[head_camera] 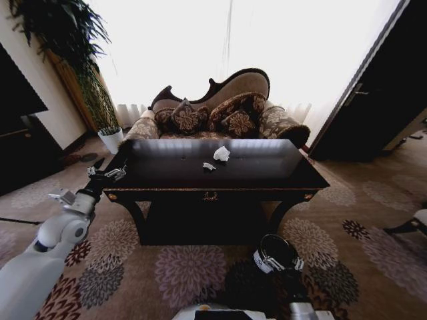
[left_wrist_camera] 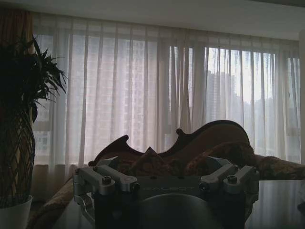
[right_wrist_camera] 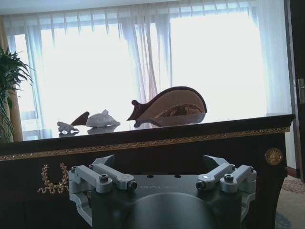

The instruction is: Move to the front of the table and place the trash on the table into the trash bin.

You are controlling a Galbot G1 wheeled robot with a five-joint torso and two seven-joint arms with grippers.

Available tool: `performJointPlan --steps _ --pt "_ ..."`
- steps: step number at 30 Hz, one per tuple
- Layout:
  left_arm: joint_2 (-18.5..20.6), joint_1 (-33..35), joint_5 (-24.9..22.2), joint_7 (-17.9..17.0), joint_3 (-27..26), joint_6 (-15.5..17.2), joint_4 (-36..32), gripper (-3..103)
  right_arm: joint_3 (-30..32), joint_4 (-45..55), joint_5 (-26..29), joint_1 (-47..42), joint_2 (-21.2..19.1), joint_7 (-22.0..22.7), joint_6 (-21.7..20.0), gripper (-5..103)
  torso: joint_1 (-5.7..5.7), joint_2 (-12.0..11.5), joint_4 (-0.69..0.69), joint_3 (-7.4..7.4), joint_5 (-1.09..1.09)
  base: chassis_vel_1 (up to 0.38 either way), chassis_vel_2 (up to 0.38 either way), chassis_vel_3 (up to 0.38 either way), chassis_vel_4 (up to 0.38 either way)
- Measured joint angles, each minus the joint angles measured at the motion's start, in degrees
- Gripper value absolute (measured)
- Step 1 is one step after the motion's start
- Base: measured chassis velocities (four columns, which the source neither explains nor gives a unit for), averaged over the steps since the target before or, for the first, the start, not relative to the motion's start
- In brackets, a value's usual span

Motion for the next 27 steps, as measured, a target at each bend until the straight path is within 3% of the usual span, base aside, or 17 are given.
performJointPlan --steps 9,12,18,20,23,27 --pt "0.0 0.0 0.0 0.0 0.0 0.0 0.0 100 2.69 7.23 4.72 7.3 -3.93 3.01 -8.88 100 0.01 0.0 0.0 0.0 0.01 0.0 0.0 0.0 0.0" --pt "0.0 0.0 0.0 0.0 0.0 0.0 0.0 100 3.1 8.81 7.9 12.43 -6.98 5.55 -13.31 100 0.01 0.0 0.01 0.0 0.01 0.0 0.0 0.0 0.0" --pt "0.0 0.0 0.0 0.0 0.0 0.0 0.0 100 2.42 8.03 11.29 16.91 -11.27 7.43 -17.23 100 0.01 0.0 0.0 0.01 0.02 0.0 0.0 0.0 0.0" --pt "0.0 0.0 0.0 0.0 0.0 0.0 0.0 100 1.9 7.29 12.09 18.14 -13.96 7.72 -17.89 100 0.01 0.0 -0.01 0.0 0.02 0.0 0.0 0.0 0.0" --pt "0.0 0.0 0.0 0.0 0.0 0.01 0.0 100 1.0 5.05 14.58 21.66 -22.13 8.08 -20.19 100 0.01 0.0 0.01 0.01 0.01 0.0 0.0 0.0 0.0" --pt "0.0 0.0 0.0 0.0 0.0 0.01 0.0 100 -0.44 2.66 16.28 25.42 -26.54 8.3 -21.63 100 0.01 0.0 -0.01 0.01 0.03 0.0 0.0 0.0 0.0"
